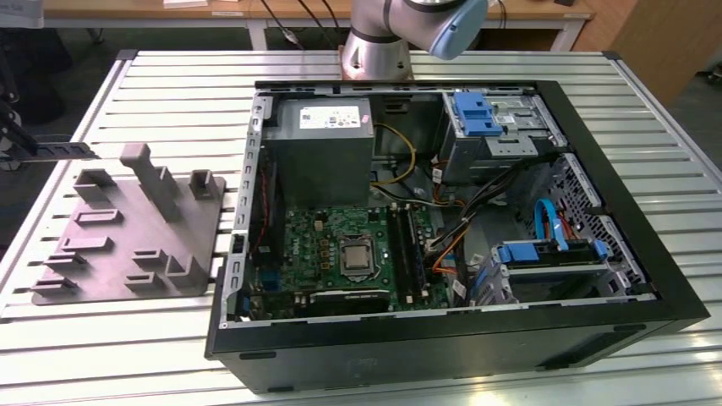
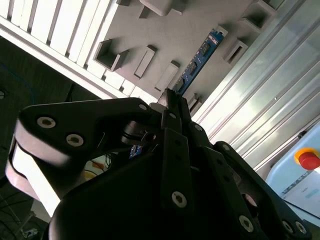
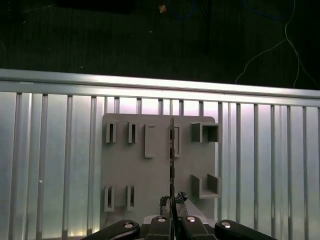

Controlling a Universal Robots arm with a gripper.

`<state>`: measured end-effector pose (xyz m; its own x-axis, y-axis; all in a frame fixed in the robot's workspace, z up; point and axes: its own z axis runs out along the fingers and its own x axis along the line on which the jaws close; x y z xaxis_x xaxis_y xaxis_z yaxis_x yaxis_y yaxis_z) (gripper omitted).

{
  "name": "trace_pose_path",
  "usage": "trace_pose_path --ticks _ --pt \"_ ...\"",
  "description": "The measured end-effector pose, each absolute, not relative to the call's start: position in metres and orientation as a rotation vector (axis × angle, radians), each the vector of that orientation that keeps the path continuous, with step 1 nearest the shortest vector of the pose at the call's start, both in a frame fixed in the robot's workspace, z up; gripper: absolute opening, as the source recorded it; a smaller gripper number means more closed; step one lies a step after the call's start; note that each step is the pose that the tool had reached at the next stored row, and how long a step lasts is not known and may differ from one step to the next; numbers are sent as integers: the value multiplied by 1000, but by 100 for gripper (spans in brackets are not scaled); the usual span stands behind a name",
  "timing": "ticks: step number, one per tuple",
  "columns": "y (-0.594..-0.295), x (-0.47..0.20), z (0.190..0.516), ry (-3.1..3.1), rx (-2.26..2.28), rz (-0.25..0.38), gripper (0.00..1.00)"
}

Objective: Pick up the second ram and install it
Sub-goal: 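Pick up the second ram and move it above second insertion slot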

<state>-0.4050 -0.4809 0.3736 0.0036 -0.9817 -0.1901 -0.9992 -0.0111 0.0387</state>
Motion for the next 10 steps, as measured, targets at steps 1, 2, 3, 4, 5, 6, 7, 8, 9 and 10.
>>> trace_pose_path --ticks 1,2,3,4,5,6,7,8,9,10 --pt "-481 -405 375 2130 -2146 248 14" --pt "-481 -405 376 2130 -2146 248 14" --pt "-481 -405 377 2130 -2146 249 14" --pt "-481 -405 378 2130 -2146 249 14" --pt "-481 -405 379 2130 -2145 250 14" --pt "-481 -405 381 2129 -2145 250 14" --pt "-481 -405 382 2129 -2145 250 14" --pt "-481 -405 383 2129 -2145 251 14" --pt "-481 -405 384 2129 -2145 251 14" --pt "-481 -405 386 2128 -2144 252 14"
